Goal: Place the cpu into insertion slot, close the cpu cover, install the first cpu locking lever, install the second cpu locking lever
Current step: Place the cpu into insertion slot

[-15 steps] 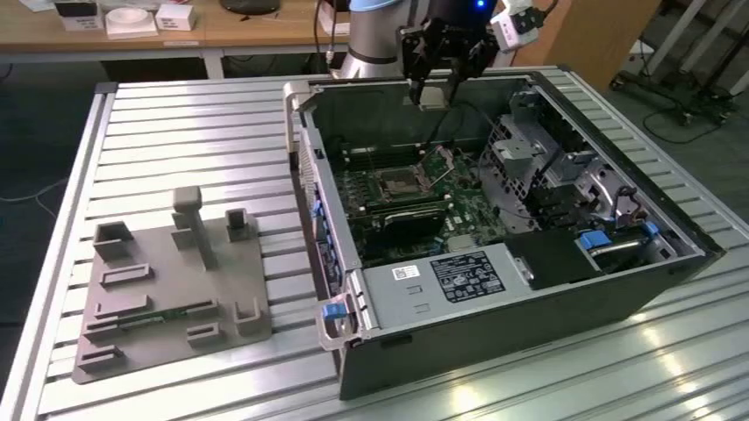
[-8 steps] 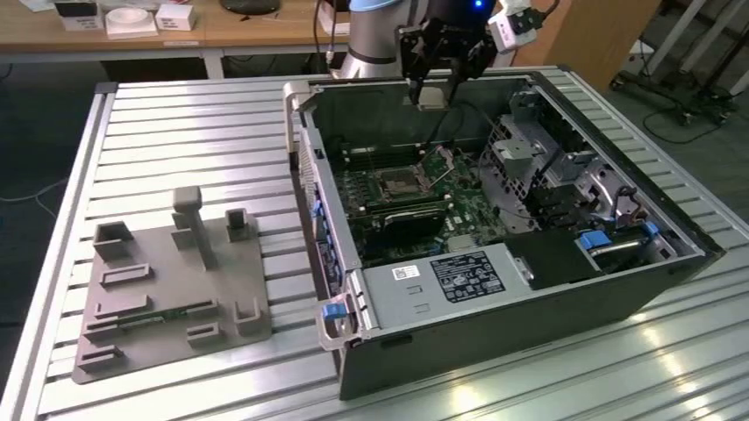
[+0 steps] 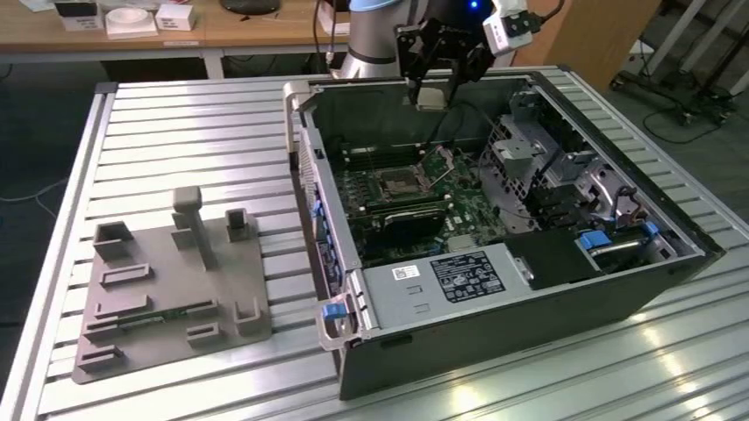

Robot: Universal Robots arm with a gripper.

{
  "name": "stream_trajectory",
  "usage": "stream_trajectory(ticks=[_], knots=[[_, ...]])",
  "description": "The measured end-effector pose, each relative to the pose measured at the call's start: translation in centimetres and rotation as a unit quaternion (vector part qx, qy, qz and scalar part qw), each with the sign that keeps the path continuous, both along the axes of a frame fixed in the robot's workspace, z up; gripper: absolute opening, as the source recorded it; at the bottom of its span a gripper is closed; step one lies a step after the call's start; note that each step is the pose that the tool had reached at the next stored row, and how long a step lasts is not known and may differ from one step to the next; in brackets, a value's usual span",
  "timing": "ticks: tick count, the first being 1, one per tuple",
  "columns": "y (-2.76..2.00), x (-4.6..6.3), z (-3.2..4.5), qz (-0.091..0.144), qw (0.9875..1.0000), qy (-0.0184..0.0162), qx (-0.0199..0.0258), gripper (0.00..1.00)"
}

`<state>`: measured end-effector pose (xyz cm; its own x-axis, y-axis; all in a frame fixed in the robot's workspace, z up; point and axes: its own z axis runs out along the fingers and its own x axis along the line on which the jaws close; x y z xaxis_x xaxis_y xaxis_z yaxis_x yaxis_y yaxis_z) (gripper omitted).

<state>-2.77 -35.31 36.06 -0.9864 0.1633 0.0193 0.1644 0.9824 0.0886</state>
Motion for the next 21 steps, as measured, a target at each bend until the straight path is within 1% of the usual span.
stream_trajectory(ticks=[8,21], knots=[[0.0,-0.72,-0.11,-0.022,0.9998,0.0,0.0,0.54],[0.0,-0.9,-0.15,-0.026,0.9997,0.0,-0.0004,0.54]])
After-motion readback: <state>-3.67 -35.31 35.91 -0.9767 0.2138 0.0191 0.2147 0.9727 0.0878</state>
